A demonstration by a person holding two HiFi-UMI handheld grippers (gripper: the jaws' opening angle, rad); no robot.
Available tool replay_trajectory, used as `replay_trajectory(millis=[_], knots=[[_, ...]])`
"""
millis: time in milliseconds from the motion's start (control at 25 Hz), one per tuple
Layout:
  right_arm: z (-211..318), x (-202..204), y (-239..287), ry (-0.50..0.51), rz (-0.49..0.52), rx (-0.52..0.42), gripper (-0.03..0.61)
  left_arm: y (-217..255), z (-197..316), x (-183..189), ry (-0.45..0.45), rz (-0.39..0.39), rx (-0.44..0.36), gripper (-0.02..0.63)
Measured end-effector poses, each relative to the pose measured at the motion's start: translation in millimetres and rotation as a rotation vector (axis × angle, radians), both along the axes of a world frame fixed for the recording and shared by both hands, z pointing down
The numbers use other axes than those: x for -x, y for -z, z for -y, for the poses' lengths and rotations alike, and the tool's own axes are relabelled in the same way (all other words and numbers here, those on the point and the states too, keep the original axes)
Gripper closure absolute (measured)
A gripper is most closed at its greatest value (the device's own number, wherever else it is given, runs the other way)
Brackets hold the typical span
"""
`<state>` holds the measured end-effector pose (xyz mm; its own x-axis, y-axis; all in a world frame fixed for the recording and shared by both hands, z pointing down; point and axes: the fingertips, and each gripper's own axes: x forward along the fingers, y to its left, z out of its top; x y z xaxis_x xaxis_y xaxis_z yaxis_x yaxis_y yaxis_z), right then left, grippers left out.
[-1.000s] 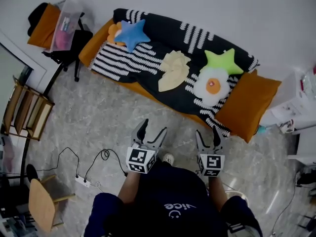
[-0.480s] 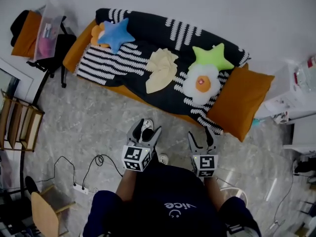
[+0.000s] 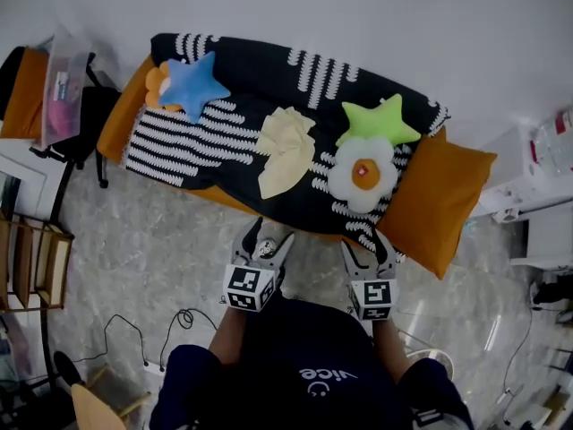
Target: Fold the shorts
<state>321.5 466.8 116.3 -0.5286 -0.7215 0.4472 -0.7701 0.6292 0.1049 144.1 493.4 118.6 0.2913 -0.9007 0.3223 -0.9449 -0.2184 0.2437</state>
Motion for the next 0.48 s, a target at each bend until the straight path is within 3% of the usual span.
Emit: replay_trajectory(millis=[480], knots=[[95.4,79.3,-10.5,-0.002,-0.043,0.032,0.304,-4.2,104.2,74.6,-0.101,0.025,0.029,0.291]])
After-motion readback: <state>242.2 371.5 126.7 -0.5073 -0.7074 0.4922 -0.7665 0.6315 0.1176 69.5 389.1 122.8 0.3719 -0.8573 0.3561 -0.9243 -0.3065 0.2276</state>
